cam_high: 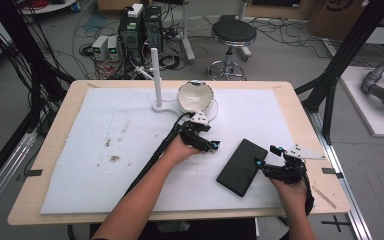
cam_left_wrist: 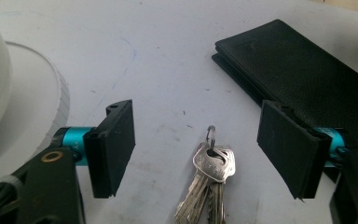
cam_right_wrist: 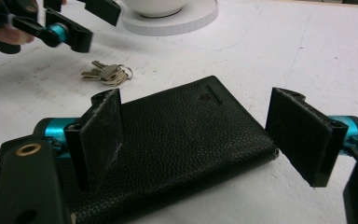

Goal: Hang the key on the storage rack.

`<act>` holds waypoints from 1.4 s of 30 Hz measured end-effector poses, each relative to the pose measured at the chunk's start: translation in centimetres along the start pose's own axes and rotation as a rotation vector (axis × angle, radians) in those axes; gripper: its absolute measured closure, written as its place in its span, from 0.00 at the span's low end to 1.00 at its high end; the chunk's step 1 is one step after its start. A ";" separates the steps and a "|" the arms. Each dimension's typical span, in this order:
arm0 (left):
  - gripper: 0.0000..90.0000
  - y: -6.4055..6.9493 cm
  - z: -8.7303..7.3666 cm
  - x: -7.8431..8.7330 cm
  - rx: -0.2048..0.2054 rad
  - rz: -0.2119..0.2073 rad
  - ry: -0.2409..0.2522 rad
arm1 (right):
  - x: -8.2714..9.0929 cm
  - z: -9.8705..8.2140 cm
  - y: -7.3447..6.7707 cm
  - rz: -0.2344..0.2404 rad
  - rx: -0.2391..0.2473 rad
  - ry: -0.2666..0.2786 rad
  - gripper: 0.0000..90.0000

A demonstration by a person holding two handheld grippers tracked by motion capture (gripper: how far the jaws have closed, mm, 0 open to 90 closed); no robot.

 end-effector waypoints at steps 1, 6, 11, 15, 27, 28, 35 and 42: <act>0.35 0.0 0.0 -0.2 -0.001 -0.003 -0.006 | 0.0 0.0 0.0 -0.001 -0.001 -0.001 0.22; 0.43 0.1 0.0 -1.4 -0.006 0.008 -0.044 | 0.0 0.0 0.0 -0.001 0.001 -0.001 0.22; 0.51 0.3 -0.2 -2.0 -0.002 -0.005 -0.058 | 0.0 0.0 0.0 0.002 -0.003 -0.005 0.22; 0.58 0.4 -0.5 -2.4 0.000 -0.012 -0.077 | -0.1 0.0 0.0 0.003 0.002 -0.005 0.22; 0.91 0.6 -0.8 -2.7 -0.049 -0.023 -0.098 | -0.1 -0.1 -0.2 0.003 0.008 -0.011 0.22; 0.96 0.8 -0.6 -2.6 -0.072 -0.033 -0.094 | -0.2 -0.1 -0.2 0.003 0.009 -0.011 0.22; 0.98 0.7 -0.2 -1.8 -0.077 -0.041 -0.082 | -0.2 -0.3 -0.2 0.006 0.007 -0.012 0.22; 0.98 0.7 1.8 3.1 -0.106 -0.031 0.016 | -0.2 -0.3 -0.3 0.007 0.015 -0.011 0.22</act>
Point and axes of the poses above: each handheld gripper's, and its own axes: x roughly backward along the jaws, z roughly out of its top, y roughly to its right, the point moved 4 cm from there along -x, roughly forward along the jaws, and after that the axes turned 1 degree about -x, right-handed, at the moved point
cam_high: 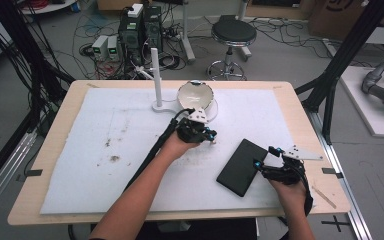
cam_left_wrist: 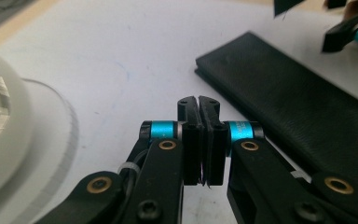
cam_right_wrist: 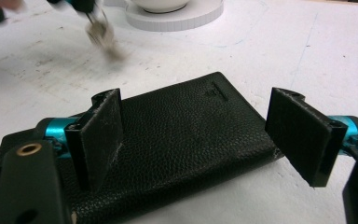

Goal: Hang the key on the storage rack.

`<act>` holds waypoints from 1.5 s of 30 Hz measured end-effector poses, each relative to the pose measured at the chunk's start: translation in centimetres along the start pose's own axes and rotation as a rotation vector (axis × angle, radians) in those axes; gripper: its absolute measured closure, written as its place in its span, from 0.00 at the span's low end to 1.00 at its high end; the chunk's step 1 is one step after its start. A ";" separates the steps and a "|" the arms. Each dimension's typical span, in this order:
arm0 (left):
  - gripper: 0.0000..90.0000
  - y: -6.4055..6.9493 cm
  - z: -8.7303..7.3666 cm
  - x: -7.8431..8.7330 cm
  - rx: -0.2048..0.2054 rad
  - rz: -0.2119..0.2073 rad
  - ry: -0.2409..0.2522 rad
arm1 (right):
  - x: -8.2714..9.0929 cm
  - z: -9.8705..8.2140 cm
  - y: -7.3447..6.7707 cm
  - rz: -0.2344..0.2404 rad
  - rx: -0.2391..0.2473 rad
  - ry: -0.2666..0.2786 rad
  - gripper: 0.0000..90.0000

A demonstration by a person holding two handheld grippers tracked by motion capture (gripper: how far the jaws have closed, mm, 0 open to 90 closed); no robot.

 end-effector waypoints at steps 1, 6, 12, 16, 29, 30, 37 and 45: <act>0.98 -0.1 0.3 0.9 0.003 0.001 0.022 | 0.0 0.0 0.0 0.002 -0.001 -0.002 0.22; 0.98 -1.0 1.3 5.3 0.037 0.038 0.107 | -0.3 0.0 -0.4 0.007 0.008 -0.007 0.22; 0.98 -2.6 1.5 9.9 0.045 0.107 0.126 | -0.5 0.0 -0.7 0.011 0.011 -0.013 0.22; 0.98 -3.9 1.4 12.4 0.068 0.146 0.154 | -0.7 0.0 -0.8 0.008 0.019 -0.018 0.22; 0.98 -9.8 2.4 17.7 0.117 0.306 0.137 | -0.8 -0.1 -0.7 0.009 0.020 -0.023 0.22; 0.98 -10.2 2.5 18.0 0.122 0.318 0.139 | -0.8 -0.1 -0.6 0.008 0.016 -0.024 0.22; 0.98 -12.4 2.9 18.6 0.151 0.366 0.120 | -0.9 -0.2 -0.3 0.004 0.014 -0.027 0.22; 0.98 -13.7 3.3 19.1 0.165 0.410 0.122 | -1.1 -0.2 -0.5 0.015 0.024 -0.028 0.22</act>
Point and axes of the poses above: each handheld gripper's, and its own axes: x roughly backward along the jaws, z roughly out of its top, y roughly to its right, the point moved 4 cm from there along -x, roughly forward along the jaws, and after that the axes turned 1 degree about -x, right-handed, at the moved point
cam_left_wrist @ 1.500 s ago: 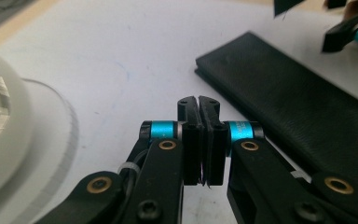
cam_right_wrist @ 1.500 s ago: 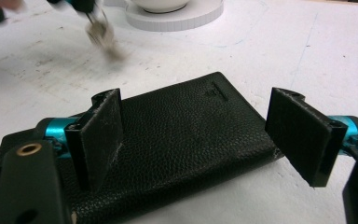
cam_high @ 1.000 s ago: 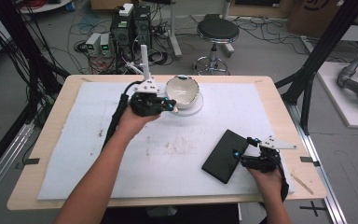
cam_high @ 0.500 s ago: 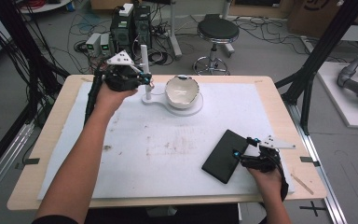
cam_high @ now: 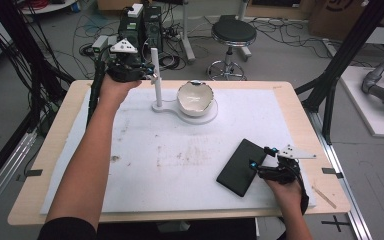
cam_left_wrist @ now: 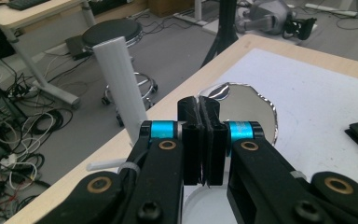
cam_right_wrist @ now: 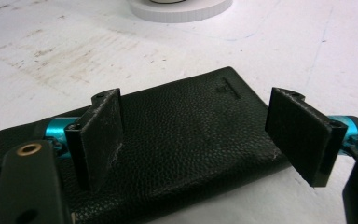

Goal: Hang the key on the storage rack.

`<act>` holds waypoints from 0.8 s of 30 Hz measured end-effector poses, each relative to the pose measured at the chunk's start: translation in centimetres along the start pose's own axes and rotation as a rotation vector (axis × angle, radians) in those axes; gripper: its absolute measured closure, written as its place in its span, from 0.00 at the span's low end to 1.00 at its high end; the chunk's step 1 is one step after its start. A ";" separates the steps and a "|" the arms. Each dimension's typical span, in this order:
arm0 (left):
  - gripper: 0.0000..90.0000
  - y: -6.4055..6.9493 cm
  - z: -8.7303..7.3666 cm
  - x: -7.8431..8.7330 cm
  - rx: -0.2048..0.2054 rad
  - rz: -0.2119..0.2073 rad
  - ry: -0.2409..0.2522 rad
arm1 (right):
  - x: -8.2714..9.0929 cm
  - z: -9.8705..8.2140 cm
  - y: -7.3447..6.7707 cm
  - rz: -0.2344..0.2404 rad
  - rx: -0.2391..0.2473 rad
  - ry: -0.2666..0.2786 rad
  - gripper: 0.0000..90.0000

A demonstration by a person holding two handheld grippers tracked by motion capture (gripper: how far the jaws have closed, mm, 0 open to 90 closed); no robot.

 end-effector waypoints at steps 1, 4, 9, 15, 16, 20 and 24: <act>0.98 -0.1 0.0 -0.1 0.003 0.004 -0.004 | 0.0 0.0 0.0 0.003 -0.002 -0.001 0.22; 0.98 -0.5 -0.1 -0.1 0.002 0.017 -0.018 | 0.0 0.0 -0.1 0.004 -0.003 -0.003 0.22; 0.98 -1.2 0.1 -0.4 0.008 0.039 -0.029 | 0.0 0.0 0.0 0.002 -0.003 -0.001 0.22; 0.98 -1.7 -0.1 -0.9 0.013 0.056 -0.037 | 0.2 -0.1 0.0 0.002 -0.008 0.001 0.22; 0.98 -1.8 -0.1 -0.9 0.015 0.057 -0.036 | 0.2 -0.1 0.0 0.002 -0.008 0.001 0.22; 0.98 -2.2 -0.3 -1.0 0.030 0.060 -0.031 | 0.1 -0.1 0.1 0.002 -0.005 0.002 0.22; 0.97 -2.5 -0.6 -1.1 0.035 0.063 -0.039 | 0.1 -0.1 0.0 0.007 -0.007 -0.002 0.22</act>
Point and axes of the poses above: each handheld gripper's, and its own axes: x roughly backward along the jaws, z roughly out of its top, y roughly to its right, the point moved 4 cm from there along -x, roughly forward along the jaws, and after that the axes turned 1 degree about -x, right-handed, at the moved point
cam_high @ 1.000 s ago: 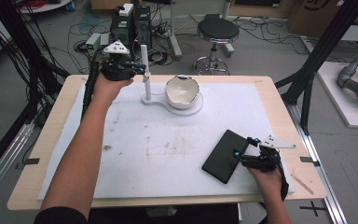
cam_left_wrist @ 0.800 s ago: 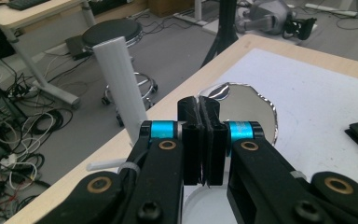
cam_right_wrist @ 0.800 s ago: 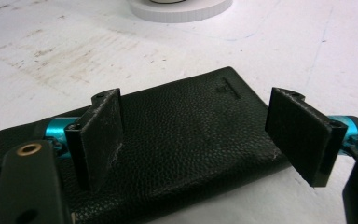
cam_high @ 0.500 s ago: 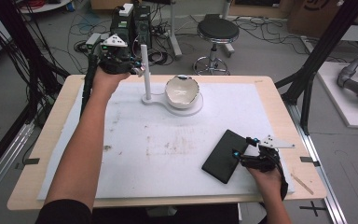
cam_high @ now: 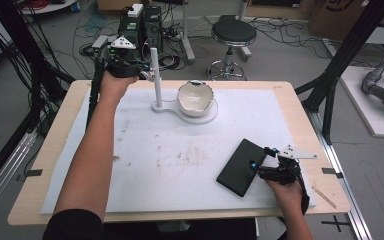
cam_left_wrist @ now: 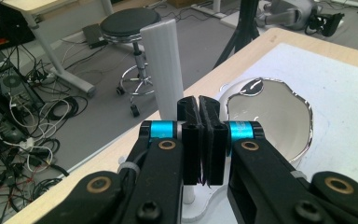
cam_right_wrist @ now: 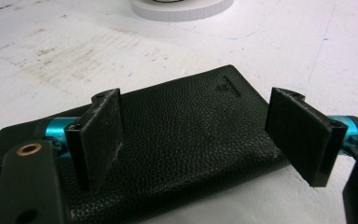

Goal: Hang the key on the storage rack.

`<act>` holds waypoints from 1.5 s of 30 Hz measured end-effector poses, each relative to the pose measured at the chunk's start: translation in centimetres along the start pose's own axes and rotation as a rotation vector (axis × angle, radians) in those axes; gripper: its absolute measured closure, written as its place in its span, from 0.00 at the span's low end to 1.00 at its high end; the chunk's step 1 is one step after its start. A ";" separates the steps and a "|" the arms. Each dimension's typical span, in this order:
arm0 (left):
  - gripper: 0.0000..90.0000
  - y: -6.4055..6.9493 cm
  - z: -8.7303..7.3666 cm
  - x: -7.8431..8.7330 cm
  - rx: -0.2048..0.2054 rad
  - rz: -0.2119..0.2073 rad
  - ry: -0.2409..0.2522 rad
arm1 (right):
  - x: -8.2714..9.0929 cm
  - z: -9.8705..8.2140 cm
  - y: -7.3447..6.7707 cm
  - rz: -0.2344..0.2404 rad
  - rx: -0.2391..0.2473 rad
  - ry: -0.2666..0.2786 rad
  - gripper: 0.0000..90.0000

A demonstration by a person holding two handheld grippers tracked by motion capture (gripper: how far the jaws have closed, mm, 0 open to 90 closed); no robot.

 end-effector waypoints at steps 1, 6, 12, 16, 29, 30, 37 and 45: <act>0.97 -0.1 -0.1 -0.1 0.005 -0.004 0.002 | 0.0 0.0 -0.1 0.000 0.002 0.000 0.22; 0.96 -0.2 -0.2 -0.2 0.038 -0.003 0.025 | 0.1 0.0 -0.1 -0.012 0.005 0.006 0.22; 0.72 -0.5 -0.7 0.7 0.068 0.031 0.037 | 0.4 0.0 0.0 -0.037 -0.006 0.014 0.22; 0.58 -0.3 -1.6 1.6 0.088 0.031 0.040 | 0.4 0.0 0.1 -0.040 -0.007 0.012 0.22; 0.34 2.6 -5.6 3.4 0.069 -0.002 0.023 | 0.9 -0.1 0.2 -0.047 -0.017 0.017 0.22; 0.34 2.9 -5.9 3.6 0.064 -0.011 0.026 | 0.9 -0.1 0.2 -0.048 -0.023 0.015 0.22; 0.27 5.3 -8.1 5.3 0.047 -0.069 0.069 | 1.0 -0.2 0.3 -0.054 -0.025 0.008 0.22; 0.20 8.5 -11.9 6.2 0.006 -0.086 0.050 | 1.3 -0.1 0.4 -0.052 -0.026 0.020 0.22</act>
Point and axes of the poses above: each handheld gripper's, and its own axes: x roughly backward along the jaws, z roughly out of its top, y roughly to its right, the point moved 4 cm from there along -x, roughly forward along the jaws, and after that the axes turned 1 degree about -x, right-handed, at the moved point
